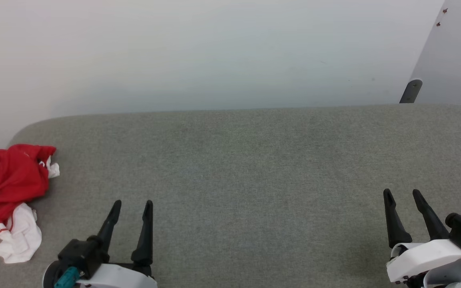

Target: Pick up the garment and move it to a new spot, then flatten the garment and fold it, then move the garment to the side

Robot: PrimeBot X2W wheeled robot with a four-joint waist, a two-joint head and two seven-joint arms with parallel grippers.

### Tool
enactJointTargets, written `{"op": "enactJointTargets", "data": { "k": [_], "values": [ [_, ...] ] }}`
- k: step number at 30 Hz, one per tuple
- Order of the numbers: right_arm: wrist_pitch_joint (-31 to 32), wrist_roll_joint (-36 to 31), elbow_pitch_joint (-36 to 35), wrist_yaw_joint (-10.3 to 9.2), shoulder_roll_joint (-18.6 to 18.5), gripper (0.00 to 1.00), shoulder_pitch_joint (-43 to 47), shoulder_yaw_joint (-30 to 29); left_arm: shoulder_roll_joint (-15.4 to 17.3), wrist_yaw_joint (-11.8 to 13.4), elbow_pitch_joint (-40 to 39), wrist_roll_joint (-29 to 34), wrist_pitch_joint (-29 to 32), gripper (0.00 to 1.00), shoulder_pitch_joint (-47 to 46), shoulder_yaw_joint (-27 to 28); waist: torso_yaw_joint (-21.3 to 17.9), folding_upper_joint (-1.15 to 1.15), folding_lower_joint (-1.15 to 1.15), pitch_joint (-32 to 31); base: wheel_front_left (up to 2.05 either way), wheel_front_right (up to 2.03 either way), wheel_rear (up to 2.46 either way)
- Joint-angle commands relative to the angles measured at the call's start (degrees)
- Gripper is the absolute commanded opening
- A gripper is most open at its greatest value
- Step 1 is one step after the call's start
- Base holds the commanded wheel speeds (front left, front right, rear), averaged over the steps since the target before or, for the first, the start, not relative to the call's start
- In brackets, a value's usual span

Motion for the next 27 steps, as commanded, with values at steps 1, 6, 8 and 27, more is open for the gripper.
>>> {"op": "enactJointTargets", "data": {
  "k": [1, 6, 8, 27],
  "values": [
    [-0.3, -1.2, -0.4, 0.04, -0.2, 1.0, -0.4, -0.1, 0.2, -0.2, -0.4, 1.1, -0.5, 1.0, 0.4, -0.1, 0.0, 0.0, 0.0, 0.0, 0.0, 0.0, 0.0],
    [-0.6, -3.3, -0.7, 0.04, -0.1, 1.0, -0.2, -0.2, 0.3, -0.1, -0.9, 2.9, -1.0, 1.0, 0.6, -0.1, 0.1, 0.0, 0.0, -0.2, 0.0, 0.0, 0.0],
    [-0.7, -4.0, -0.9, 0.04, -0.1, 1.0, -0.1, -0.3, 0.3, -0.1, -1.1, 3.6, -1.1, 1.0, 0.8, 0.0, 0.1, 0.0, 0.0, -0.2, 0.0, 0.0, 0.0],
    [-0.4, -4.9, -1.3, 0.04, -0.5, 1.0, -0.3, 0.3, -0.2, 0.5, -0.5, 2.6, -1.4, 1.0, 0.1, 1.9, 2.8, 0.0, 0.0, -0.3, 0.0, 0.0, 0.0]
  ]
}}
